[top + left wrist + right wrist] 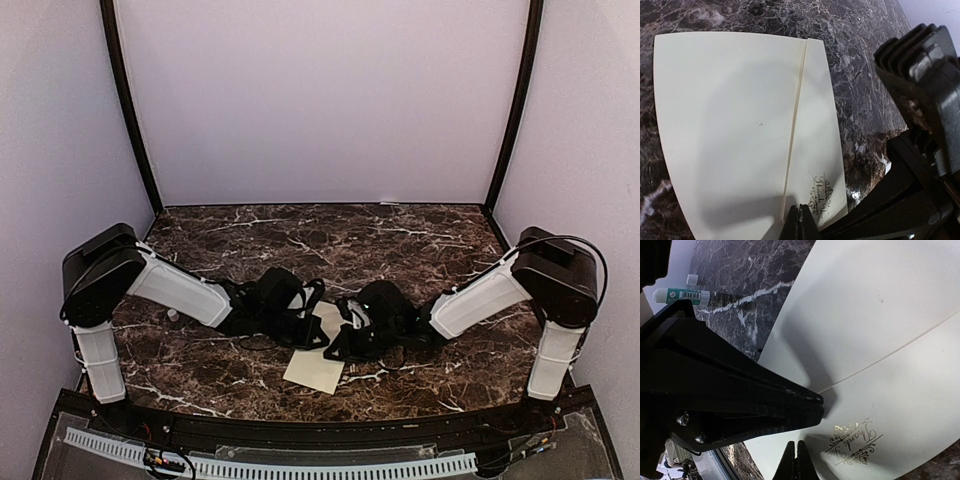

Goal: Place the letter into the envelope and seal it
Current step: Seal the envelope flap on the envelope, then pick up the solid glue from the center of the board.

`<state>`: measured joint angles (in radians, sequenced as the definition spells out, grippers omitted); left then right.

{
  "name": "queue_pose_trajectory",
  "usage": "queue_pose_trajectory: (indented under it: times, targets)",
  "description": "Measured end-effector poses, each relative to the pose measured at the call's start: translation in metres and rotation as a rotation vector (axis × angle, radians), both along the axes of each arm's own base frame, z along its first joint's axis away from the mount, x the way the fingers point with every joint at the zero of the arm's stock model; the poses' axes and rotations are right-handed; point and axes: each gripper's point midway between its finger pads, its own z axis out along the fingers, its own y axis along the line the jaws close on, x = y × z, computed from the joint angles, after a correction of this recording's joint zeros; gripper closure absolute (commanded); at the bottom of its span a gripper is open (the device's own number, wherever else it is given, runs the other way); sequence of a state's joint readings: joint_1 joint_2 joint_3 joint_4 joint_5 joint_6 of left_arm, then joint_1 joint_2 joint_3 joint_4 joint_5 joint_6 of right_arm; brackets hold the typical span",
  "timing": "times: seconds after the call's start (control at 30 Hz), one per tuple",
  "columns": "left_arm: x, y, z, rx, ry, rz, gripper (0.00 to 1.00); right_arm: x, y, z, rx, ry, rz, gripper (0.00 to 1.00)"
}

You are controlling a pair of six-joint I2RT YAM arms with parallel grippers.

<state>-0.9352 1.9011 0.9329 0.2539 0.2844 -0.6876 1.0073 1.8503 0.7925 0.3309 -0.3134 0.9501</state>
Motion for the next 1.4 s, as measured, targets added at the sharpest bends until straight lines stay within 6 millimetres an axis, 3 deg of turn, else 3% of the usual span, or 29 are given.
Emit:
queue_pose_trajectory:
  times: [0.1,0.23,0.33,0.47,0.53,0.57,0.67,0.8,0.93,1.23,1.4]
  targets:
    - [-0.002,0.002,0.002,0.017,0.007,-0.004,0.84,-0.001,-0.002,0.006,-0.004,-0.016,0.015,1.00]
    - [0.004,-0.001,0.025,0.034,-0.021,-0.015,0.69,-0.001,-0.002,0.041,0.038,-0.077,0.034,0.80]
    - [0.015,-0.006,0.068,0.004,-0.095,-0.010,0.59,0.002,-0.007,0.090,0.101,-0.171,0.031,0.64]
    - [0.024,0.002,0.154,-0.087,-0.228,0.021,0.47,0.006,-0.018,0.144,0.174,-0.280,-0.004,0.51]
    - [0.022,0.019,0.199,-0.134,-0.297,0.049,0.40,0.006,-0.026,0.160,0.187,-0.322,-0.022,0.45]
    - [0.023,0.022,0.203,-0.138,-0.301,0.056,0.36,0.006,-0.031,0.164,0.187,-0.335,-0.032,0.42]
    - [0.021,0.056,0.230,-0.150,-0.350,0.116,0.26,0.003,-0.047,0.162,0.164,-0.353,-0.053,0.32]
    - [0.020,0.116,0.224,-0.102,-0.364,0.236,0.15,-0.001,-0.064,0.155,0.132,-0.363,-0.077,0.28]
    - [0.017,0.170,0.190,-0.007,-0.332,0.359,0.06,-0.002,-0.070,0.154,0.126,-0.371,-0.088,0.26]
    - [0.008,0.230,0.114,0.234,-0.237,0.491,0.01,-0.001,-0.070,0.157,0.137,-0.378,-0.091,0.25]
    - [0.006,0.243,0.092,0.285,-0.220,0.520,0.01,-0.001,-0.068,0.159,0.147,-0.379,-0.093,0.25]
